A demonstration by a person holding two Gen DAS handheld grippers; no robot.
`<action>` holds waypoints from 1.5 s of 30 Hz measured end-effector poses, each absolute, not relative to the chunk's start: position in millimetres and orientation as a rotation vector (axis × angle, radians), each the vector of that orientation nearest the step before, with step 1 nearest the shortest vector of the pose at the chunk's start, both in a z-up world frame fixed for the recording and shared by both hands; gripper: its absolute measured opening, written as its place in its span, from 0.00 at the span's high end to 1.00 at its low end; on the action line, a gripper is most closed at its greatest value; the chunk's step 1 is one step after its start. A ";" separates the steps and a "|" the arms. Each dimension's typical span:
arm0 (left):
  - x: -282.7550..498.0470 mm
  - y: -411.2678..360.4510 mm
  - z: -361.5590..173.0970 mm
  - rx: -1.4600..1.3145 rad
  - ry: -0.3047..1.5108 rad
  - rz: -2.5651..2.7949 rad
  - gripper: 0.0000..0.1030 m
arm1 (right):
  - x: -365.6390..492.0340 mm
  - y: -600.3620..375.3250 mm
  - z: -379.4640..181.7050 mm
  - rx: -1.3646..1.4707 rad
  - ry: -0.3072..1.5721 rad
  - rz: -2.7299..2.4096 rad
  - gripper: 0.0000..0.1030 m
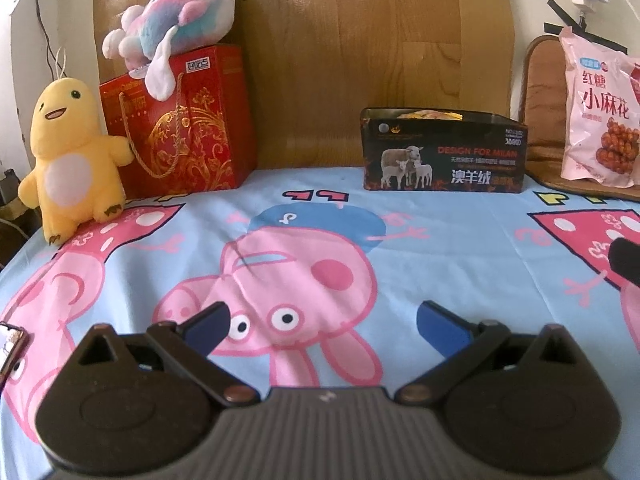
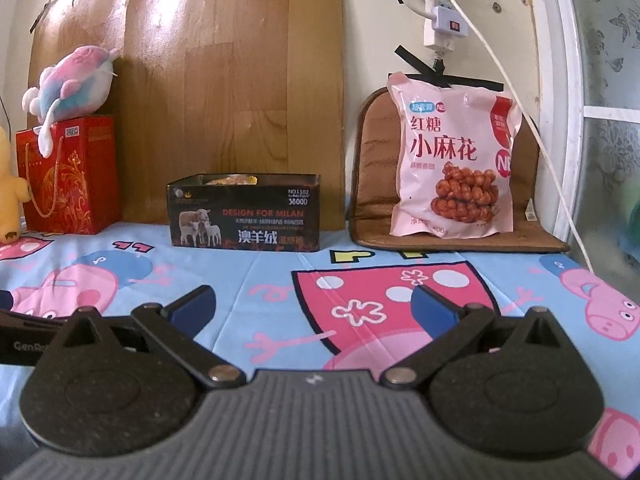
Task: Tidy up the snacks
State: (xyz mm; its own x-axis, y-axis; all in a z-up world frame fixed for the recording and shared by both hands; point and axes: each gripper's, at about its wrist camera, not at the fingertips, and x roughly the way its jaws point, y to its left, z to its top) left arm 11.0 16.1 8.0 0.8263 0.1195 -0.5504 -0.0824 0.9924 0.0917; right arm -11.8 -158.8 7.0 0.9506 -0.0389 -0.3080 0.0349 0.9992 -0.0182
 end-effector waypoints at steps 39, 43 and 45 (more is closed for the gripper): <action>43.4 5.4 11.4 0.005 0.511 0.072 0.00 | -13.4 -174.3 6.7 0.099 0.301 -0.076 0.00; 44.3 6.3 12.9 0.007 0.510 0.074 0.00 | -13.1 -175.4 6.7 0.102 0.304 -0.074 0.00; 43.3 3.7 13.4 0.026 0.506 0.079 0.00 | -12.9 -175.3 6.6 0.098 0.305 -0.074 0.00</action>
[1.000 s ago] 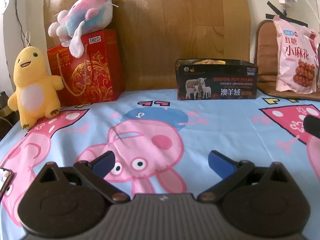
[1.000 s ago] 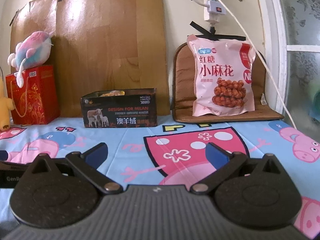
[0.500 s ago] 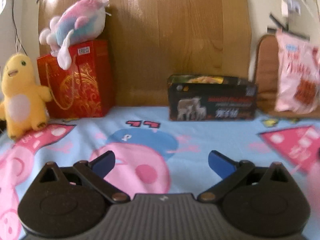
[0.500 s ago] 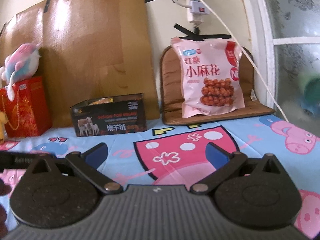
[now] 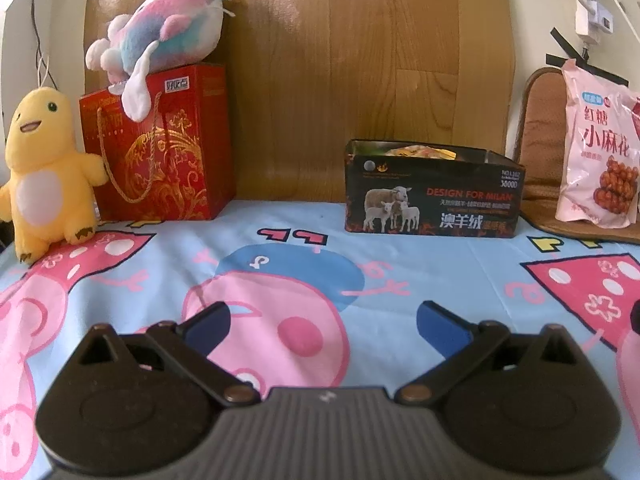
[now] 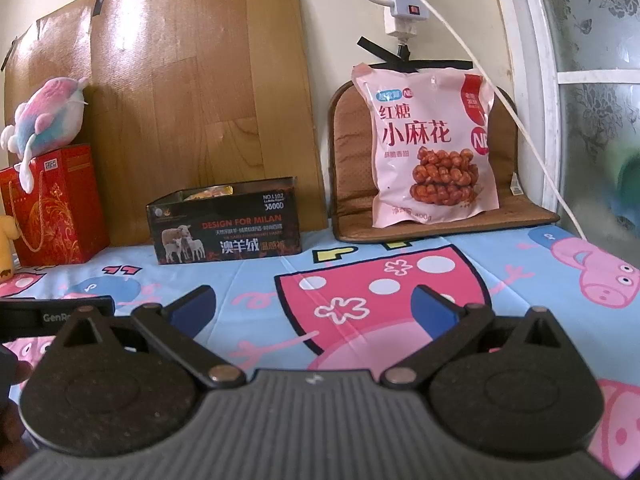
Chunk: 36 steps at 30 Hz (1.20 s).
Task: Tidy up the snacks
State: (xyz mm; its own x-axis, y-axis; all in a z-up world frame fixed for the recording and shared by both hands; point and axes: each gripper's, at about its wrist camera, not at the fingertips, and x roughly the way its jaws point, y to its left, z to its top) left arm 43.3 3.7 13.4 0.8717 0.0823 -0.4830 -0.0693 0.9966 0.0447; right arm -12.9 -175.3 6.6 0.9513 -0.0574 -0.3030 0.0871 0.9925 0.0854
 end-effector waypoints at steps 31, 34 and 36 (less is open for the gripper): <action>43.5 2.4 12.2 0.042 0.518 0.045 0.00 | 22.4 -173.6 7.2 0.111 0.356 0.027 0.00; 43.4 2.3 12.5 0.045 0.519 0.046 0.00 | 24.2 -173.7 7.1 0.111 0.360 0.028 0.00; 43.3 3.0 12.8 0.040 0.522 0.042 0.00 | 24.5 -174.0 7.0 0.111 0.360 0.029 0.00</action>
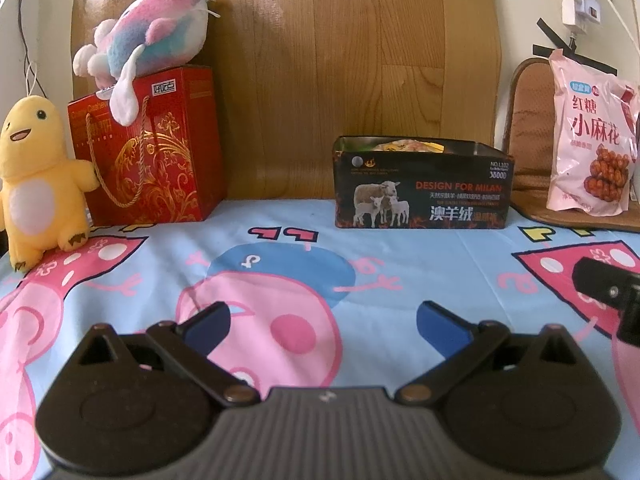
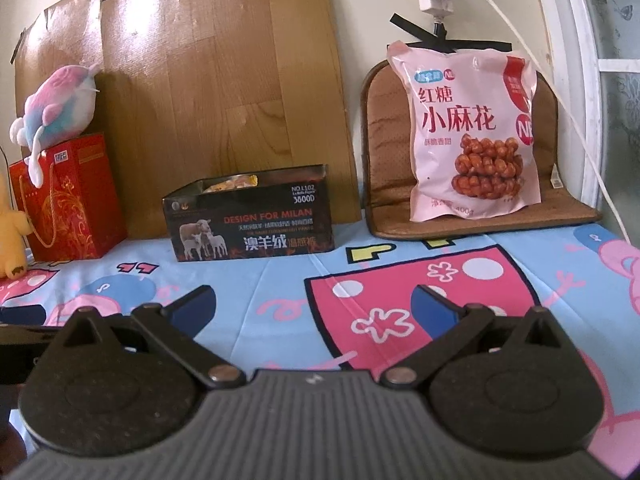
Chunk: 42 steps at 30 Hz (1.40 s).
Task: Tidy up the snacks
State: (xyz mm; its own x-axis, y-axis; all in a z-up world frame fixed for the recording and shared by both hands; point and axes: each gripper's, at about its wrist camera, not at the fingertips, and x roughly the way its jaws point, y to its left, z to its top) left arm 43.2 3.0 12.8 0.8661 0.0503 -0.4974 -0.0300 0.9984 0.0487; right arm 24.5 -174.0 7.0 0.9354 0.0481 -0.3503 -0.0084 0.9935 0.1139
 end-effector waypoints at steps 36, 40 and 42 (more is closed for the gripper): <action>40.5 2.3 11.7 0.061 0.536 0.037 0.00 | 24.6 -176.1 6.8 0.124 0.362 0.018 0.00; 41.2 2.3 11.4 0.061 0.538 0.041 0.00 | 24.4 -175.9 6.5 0.124 0.361 0.017 0.00; 40.9 1.4 11.3 0.065 0.539 0.041 0.00 | 24.4 -176.2 6.6 0.125 0.361 0.017 0.00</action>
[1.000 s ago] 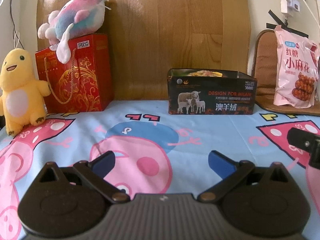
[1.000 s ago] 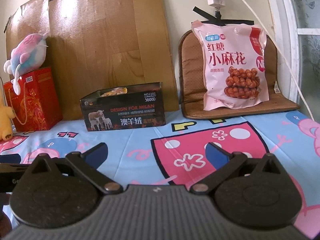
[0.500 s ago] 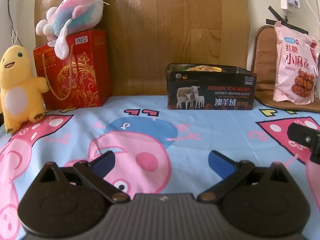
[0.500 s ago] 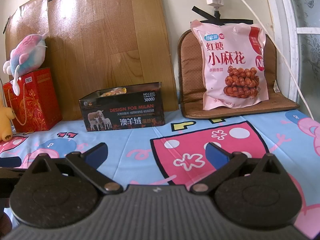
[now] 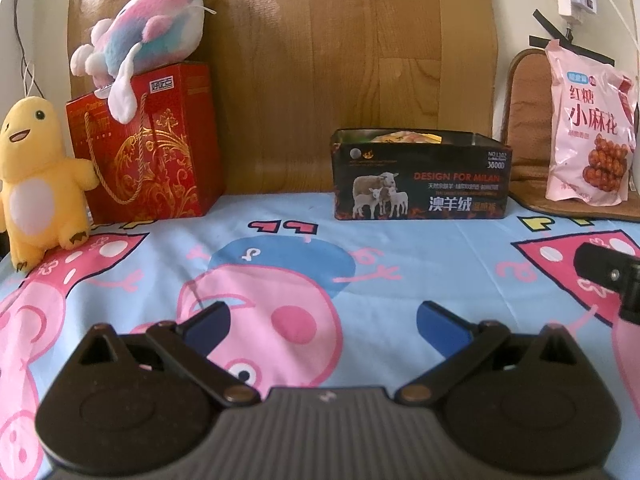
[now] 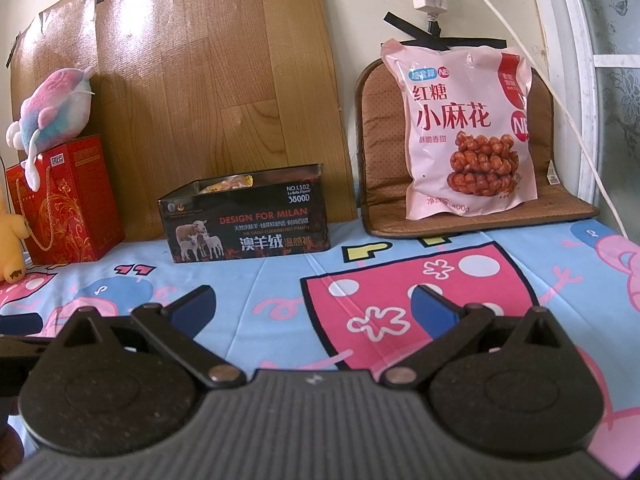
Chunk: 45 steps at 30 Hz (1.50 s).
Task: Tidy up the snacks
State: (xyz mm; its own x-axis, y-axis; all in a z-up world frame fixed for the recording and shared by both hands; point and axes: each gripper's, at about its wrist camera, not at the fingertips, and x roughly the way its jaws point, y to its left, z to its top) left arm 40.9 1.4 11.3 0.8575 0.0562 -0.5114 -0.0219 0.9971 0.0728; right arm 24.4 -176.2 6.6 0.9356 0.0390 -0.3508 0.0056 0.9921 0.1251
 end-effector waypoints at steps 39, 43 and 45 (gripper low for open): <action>42.2 2.6 9.9 0.054 0.568 0.028 0.00 | 22.4 -173.4 6.8 0.125 0.358 0.012 0.00; 40.2 4.6 10.8 0.035 0.559 0.021 0.00 | 22.2 -173.1 7.0 0.125 0.358 0.010 0.00; 39.1 5.6 11.3 0.029 0.555 0.029 0.00 | 22.1 -172.9 7.1 0.126 0.358 0.010 0.00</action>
